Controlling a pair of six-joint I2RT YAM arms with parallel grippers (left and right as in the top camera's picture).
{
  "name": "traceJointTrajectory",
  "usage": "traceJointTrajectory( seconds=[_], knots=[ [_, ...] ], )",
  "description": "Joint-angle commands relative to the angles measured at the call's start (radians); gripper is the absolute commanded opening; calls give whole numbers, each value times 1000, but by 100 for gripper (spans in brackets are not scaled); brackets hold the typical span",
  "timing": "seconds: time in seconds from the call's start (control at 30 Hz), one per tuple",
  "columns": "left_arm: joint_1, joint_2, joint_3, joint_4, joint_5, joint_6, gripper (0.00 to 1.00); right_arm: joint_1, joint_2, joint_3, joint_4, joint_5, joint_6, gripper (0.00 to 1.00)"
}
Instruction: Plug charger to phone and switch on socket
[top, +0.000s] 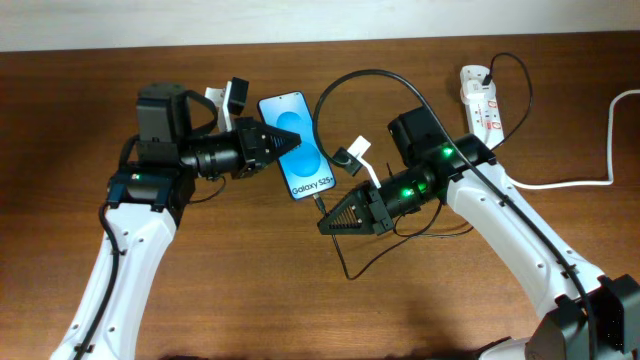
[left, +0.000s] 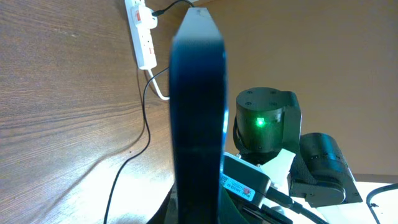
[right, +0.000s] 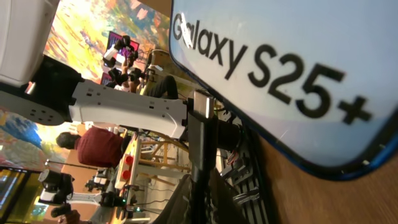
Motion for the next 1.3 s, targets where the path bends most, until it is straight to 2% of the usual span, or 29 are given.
traceJointTrajectory(
  seconds=[0.0, 0.2, 1.27],
  knots=[
    [0, -5, 10, 3, 9, 19, 0, 4, -21, 3, 2, -27, 32, 4],
    [0, -5, 10, 3, 12, 19, 0, 4, -21, 3, 3, 26, 118, 4],
    [0, -5, 10, 3, 11, 19, 0, 5, -21, 3, 52, -55, 117, 4]
  ],
)
